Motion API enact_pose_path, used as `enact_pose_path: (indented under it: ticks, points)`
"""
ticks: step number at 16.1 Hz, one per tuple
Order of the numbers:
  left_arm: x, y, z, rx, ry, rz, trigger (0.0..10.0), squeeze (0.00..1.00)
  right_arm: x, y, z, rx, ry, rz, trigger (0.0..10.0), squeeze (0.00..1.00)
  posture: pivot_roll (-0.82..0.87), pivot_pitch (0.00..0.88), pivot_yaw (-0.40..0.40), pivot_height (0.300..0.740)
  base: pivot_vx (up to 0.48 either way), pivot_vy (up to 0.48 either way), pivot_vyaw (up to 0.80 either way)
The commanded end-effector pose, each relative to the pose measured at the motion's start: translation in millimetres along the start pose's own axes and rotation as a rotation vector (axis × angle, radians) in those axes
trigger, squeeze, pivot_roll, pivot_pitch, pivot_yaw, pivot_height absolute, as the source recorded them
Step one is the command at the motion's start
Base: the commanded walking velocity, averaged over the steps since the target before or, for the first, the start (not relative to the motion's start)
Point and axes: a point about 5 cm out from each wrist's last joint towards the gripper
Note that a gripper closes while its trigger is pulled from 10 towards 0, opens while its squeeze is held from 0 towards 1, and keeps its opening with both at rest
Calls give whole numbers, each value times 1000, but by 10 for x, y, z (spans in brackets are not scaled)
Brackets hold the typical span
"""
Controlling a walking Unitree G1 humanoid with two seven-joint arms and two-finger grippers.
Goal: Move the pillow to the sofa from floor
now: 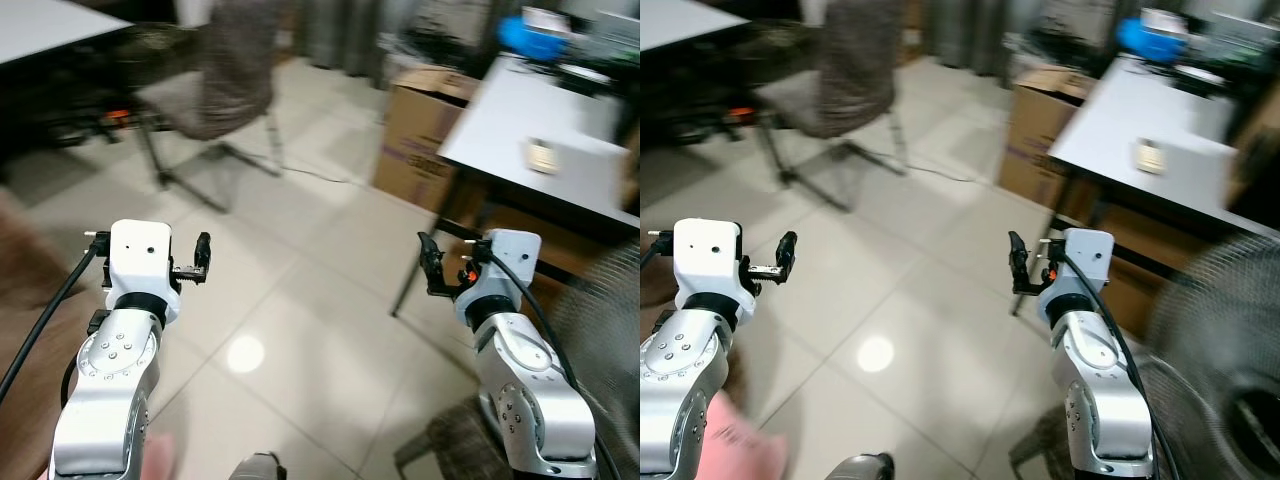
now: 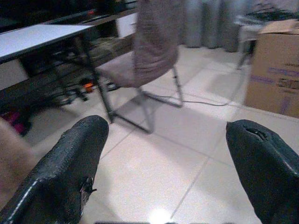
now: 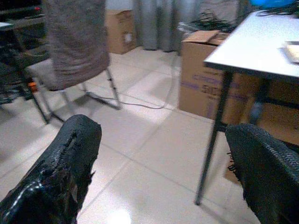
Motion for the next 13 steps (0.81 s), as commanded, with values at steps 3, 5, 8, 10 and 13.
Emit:
enact_pose_path:
  ticks: [3,5,8,10,13]
  points:
    - [-7,11,-51,-23,-6,-3,10000,0,36,0,2,20,22,-20,10000,455,48,0,-41,740,0,0,800]
    - [-8,32,-74,-37,10,-2,10000,0,90,0,-44,-22,-114,-78,10000,510,41,0,-27,740,0,0,800]
    - [7,47,-108,-53,14,-10,10000,0,83,-1,-96,-40,-138,-82,10000,576,40,0,-23,740,0,0,800]
    - [5,39,-100,-47,14,-13,10000,0,60,4,-80,-36,-128,-71,10000,596,54,0,-39,740,0,0,800]
    - [-6,23,-87,-38,-12,-8,10000,0,51,47,-48,-37,-59,-70,10000,573,61,0,-48,740,0,0,800]
Point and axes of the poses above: a point about 5 cm out from each wrist's last joint towards the gripper, its own y axis pointing out of the wrist towards the gripper, its own x axis along the axis of the wrist's last joint, z = x × y, and after that the axes turned 11 degrees about -y, right-handed
